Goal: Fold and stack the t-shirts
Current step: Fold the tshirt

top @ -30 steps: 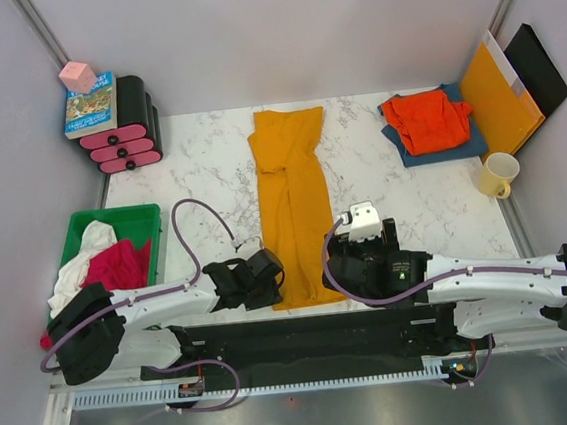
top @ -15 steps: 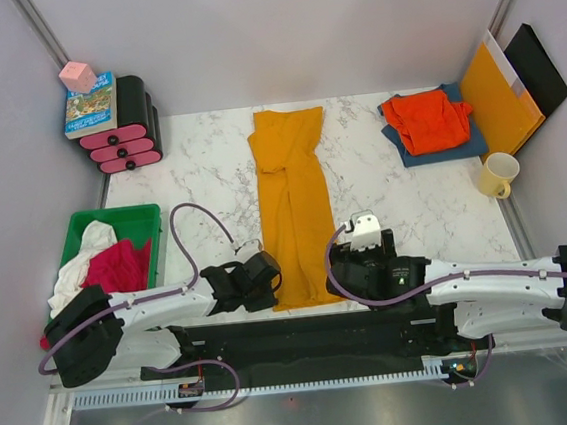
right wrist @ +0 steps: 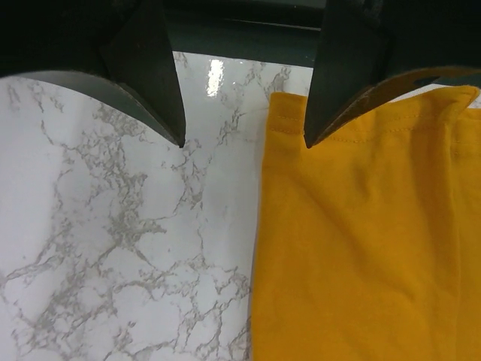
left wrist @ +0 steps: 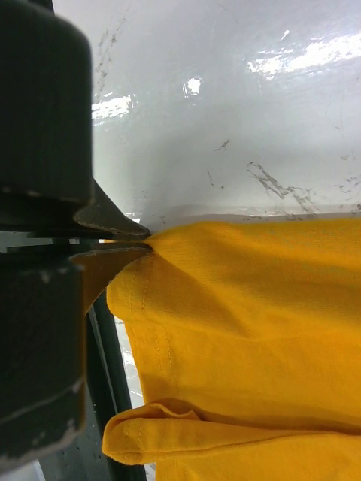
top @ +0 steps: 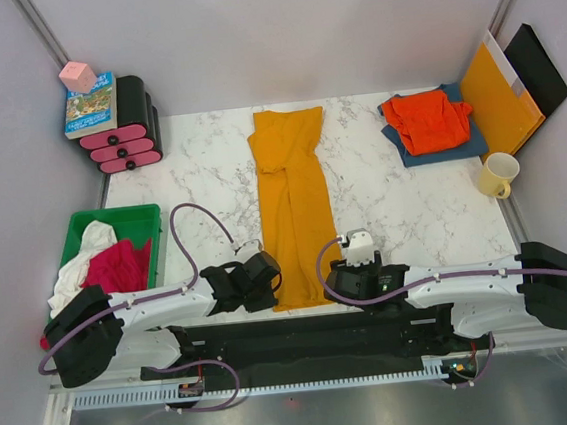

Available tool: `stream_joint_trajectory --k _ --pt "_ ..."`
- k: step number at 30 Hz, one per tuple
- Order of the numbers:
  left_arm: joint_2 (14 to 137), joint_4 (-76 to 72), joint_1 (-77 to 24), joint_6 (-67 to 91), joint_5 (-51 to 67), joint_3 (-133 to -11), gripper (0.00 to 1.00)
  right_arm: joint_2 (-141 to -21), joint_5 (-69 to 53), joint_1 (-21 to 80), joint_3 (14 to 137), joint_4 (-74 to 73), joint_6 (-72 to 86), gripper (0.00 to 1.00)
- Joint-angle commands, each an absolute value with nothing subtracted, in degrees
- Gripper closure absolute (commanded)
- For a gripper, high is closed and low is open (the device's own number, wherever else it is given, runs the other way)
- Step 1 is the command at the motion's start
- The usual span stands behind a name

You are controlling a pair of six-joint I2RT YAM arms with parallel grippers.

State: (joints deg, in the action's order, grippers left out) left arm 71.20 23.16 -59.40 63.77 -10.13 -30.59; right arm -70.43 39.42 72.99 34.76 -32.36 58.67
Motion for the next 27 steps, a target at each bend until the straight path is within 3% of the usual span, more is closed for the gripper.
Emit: stream_joint_trajectory --k 1,4,14,18,21,27 --pt "70.75 26.81 -60.20 62.67 -9.49 -29.53 0.98 -71.98 36.39 72.95 33.49 -26.90 60.73 0.29" --pt "70.31 26.98 -60.12 62.49 -9.32 -29.27 0.98 -72.86 35.34 72.95 33.14 -25.58 60.82 0.32" --pt "67.59 27.51 -60.12 62.49 -9.75 -28.13 0.98 -73.21 31.21 73.04 30.33 -24.26 65.12 0.57" --pt "67.76 27.33 -60.12 62.58 -10.02 -28.04 0.98 -72.86 29.80 73.04 28.83 -23.55 66.53 0.60" --pt "68.29 27.07 -60.12 62.49 -10.02 -27.95 0.98 -72.95 28.13 73.12 27.95 -22.68 67.32 0.69" --pt "68.20 26.63 -60.12 62.31 -10.02 -27.69 0.98 -72.95 25.76 73.65 26.37 -21.27 68.99 0.99"
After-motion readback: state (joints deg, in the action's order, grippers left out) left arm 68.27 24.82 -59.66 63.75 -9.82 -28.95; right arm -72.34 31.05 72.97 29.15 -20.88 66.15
